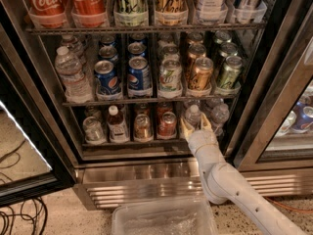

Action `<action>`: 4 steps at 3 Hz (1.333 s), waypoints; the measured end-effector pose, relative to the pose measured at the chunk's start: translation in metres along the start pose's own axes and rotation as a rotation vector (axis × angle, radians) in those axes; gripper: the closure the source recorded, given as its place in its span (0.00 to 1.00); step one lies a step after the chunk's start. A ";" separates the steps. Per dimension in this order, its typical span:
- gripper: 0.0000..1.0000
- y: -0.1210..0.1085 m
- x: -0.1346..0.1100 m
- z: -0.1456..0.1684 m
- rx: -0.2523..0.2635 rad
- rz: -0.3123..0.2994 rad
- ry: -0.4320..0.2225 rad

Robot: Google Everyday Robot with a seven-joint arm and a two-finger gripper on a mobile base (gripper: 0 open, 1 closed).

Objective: Pick water bottle from bottom shelf of fridge

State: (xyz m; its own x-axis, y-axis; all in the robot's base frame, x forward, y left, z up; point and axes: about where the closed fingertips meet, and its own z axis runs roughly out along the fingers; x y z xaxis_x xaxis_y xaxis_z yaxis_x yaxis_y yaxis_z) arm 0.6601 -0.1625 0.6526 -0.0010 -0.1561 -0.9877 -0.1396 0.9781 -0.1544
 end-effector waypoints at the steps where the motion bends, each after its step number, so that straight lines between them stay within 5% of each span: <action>1: 0.77 0.000 0.000 0.000 0.000 0.000 0.000; 2: 0.99 0.000 0.000 0.000 0.000 0.000 0.000; 3: 1.00 -0.003 -0.015 -0.004 0.000 0.024 -0.043; 4: 1.00 -0.008 -0.044 -0.011 -0.013 0.079 -0.163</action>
Offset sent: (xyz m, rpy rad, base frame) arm 0.0000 0.0000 0.0000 0.0000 0.0000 0.0000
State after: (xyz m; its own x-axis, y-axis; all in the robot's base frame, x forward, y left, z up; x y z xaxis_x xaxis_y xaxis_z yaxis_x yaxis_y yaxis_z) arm 0.6501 -0.1653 0.6981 0.1476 -0.0537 -0.9876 -0.1585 0.9843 -0.0772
